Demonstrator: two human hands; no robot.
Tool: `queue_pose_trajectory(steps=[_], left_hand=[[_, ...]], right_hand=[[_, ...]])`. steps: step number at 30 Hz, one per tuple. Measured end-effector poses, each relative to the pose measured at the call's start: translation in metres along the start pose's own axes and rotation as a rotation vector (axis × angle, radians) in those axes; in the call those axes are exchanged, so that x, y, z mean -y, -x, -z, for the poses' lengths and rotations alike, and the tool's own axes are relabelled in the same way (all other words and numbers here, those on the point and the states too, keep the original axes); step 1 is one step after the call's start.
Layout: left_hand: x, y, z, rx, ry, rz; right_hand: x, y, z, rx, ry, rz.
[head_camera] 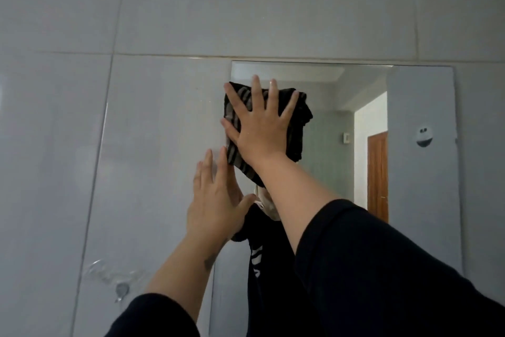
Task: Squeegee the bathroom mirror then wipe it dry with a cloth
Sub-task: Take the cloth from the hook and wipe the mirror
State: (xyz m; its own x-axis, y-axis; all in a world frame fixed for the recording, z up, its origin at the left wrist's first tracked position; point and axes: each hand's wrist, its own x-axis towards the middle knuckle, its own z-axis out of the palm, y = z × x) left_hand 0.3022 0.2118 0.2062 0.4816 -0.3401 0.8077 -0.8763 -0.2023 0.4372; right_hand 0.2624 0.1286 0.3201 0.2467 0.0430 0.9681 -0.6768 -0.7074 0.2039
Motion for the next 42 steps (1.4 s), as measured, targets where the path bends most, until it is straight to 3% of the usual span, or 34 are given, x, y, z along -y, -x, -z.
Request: queue_pose_trajectory(steps=[8,18,27,36,42], left_hand=[[0.020,0.052,-0.031,0.058,-0.059,0.143],[0.018,0.054,-0.033,0.143,-0.030,0.185],[0.012,0.053,-0.032,0.151,-0.084,0.235],[0.030,0.051,-0.045,0.090,-0.086,0.164],[0.029,0.049,-0.045,0.089,-0.112,0.175]], right_hand=[[0.012,0.040,-0.006,0.001,-0.030,0.157],[-0.038,0.077,-0.001,0.056,0.045,0.107],[-0.120,0.107,0.014,0.134,0.051,-0.078],[-0.222,0.153,0.023,0.136,0.080,-0.373],[-0.242,0.199,0.019,0.114,0.045,-0.521]])
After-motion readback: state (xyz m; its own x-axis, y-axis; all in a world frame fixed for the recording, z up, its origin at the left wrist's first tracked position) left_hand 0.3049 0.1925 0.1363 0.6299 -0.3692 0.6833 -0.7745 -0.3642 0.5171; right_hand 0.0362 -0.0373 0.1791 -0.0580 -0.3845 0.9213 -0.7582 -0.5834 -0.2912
